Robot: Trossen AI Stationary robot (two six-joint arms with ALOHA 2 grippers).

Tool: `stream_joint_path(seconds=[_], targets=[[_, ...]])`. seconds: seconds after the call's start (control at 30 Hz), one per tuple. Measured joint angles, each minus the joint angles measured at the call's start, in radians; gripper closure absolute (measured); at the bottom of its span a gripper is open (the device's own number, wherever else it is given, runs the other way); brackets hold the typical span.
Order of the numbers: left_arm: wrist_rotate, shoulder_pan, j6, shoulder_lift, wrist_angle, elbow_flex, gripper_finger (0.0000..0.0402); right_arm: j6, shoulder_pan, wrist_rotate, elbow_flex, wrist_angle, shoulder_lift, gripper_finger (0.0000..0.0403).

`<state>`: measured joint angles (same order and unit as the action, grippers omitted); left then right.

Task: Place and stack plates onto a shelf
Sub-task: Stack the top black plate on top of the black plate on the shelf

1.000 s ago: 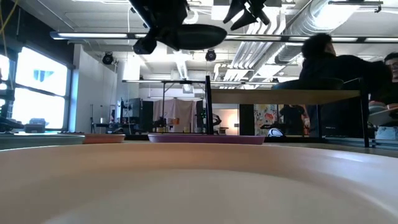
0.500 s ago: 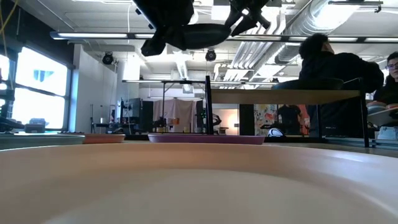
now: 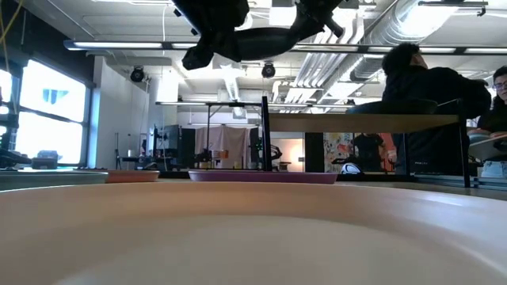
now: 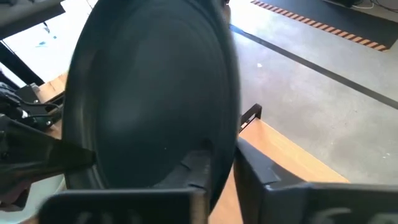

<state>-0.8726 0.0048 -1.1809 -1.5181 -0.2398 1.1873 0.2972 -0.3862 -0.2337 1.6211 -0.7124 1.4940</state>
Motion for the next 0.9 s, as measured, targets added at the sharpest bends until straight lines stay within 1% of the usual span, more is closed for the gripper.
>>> stream_joint_path(seconds=[0.07,0.23,0.33,0.5,0.6,0.73,0.83,0.9], targets=[[0.0,0.0,-0.001,0.0,0.002,0.0,0.0401,0.002,0.0,0.002,0.0,0.004,0.0,0.0395],[0.002,0.0,-0.001,0.0,0.001,0.0,0.0401,0.018,0.0,0.005,0.0,-0.002,0.0,0.0389],[0.003,0.0,0.023,0.0,0.002,0.0,0.0399,0.02,0.0,0.006,0.0,-0.001,0.0,0.0398],[0.003,0.001,0.092,0.0,0.006,0.0,0.0373,0.035,0.0,0.006,0.0,-0.004,0.0,0.0399],[0.017,0.002,0.159,0.0,0.005,0.0,0.0349,0.036,0.0,0.007,0.0,-0.006,0.0,0.0402],[0.037,0.0,0.294,0.0,0.005,0.0,0.0321,0.039,0.0,0.007,0.0,-0.011,0.0,0.0403],[0.037,-0.008,0.397,0.0,0.0,0.0,0.0307,0.042,-0.006,0.006,0.0,-0.015,0.0,0.0403],[0.035,-0.018,0.439,0.0,0.002,0.0,0.0302,0.039,-0.015,0.009,0.0,-0.021,-0.001,0.0403]])
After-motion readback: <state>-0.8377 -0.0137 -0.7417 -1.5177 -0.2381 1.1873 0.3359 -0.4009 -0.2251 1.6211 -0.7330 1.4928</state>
